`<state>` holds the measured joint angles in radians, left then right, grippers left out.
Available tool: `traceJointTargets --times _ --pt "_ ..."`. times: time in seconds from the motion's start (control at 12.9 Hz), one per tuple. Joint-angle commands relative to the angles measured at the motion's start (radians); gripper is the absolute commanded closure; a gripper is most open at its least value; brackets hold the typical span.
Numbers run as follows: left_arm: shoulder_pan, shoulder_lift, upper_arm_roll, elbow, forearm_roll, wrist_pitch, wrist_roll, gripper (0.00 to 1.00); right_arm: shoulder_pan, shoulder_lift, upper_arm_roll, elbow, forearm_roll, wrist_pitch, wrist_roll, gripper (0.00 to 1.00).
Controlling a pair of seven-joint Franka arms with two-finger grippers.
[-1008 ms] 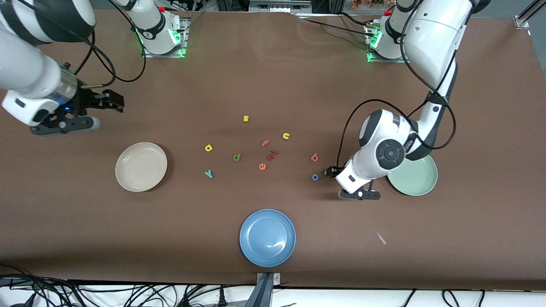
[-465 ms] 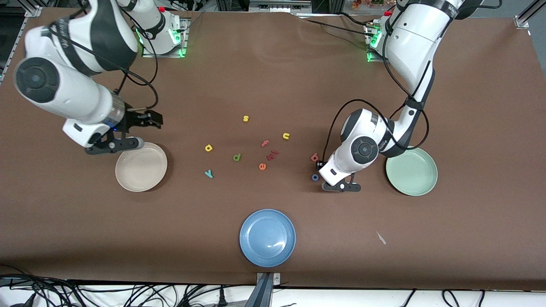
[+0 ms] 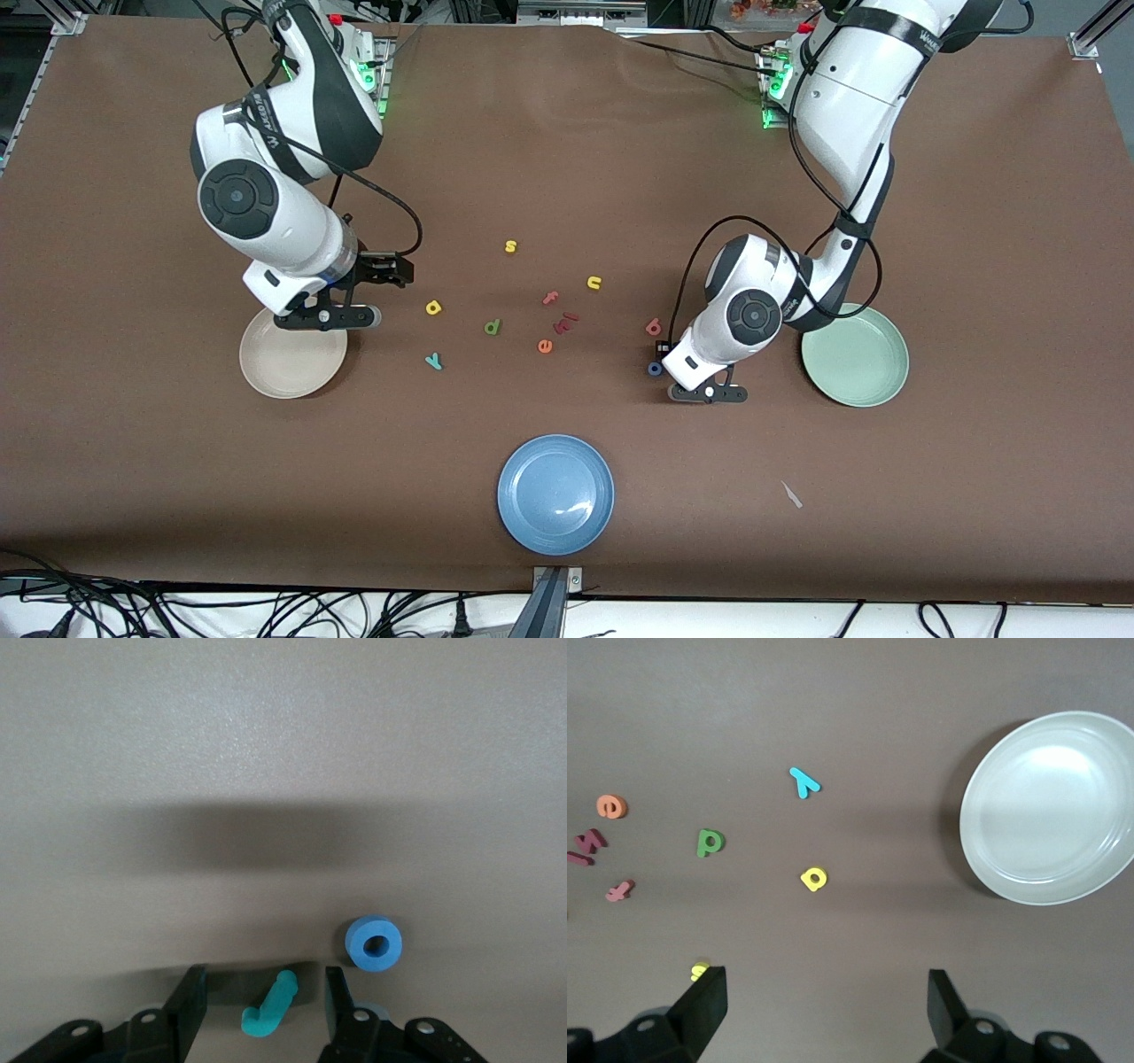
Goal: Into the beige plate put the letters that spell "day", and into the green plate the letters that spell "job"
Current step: 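Grasp the cyan J with the left gripper while the right gripper reaches letters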
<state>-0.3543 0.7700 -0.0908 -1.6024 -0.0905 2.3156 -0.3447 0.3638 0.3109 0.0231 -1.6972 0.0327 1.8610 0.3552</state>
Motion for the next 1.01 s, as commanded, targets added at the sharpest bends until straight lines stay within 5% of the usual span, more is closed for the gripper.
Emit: traceJointTargets --times 0.0,0.31,0.78,0.93 --pt "-0.02 -0.003 0.011 -0.002 -0.011 0.002 -0.007 0.44 0.009 -0.033 -0.006 -0.115 0.004 0.111 0.051 0.0" --pt "-0.022 0.003 0.011 -0.002 -0.009 -0.002 -0.007 0.56 0.026 -0.036 0.027 -0.257 0.0 0.335 0.16 0.0" --pt "-0.025 0.005 0.013 -0.002 -0.003 -0.009 -0.005 0.95 0.063 0.046 0.026 -0.323 -0.022 0.513 0.162 0.0" --pt "-0.025 0.005 0.014 -0.001 -0.003 -0.009 -0.005 0.96 0.063 0.077 0.026 -0.369 -0.022 0.614 0.16 0.0"
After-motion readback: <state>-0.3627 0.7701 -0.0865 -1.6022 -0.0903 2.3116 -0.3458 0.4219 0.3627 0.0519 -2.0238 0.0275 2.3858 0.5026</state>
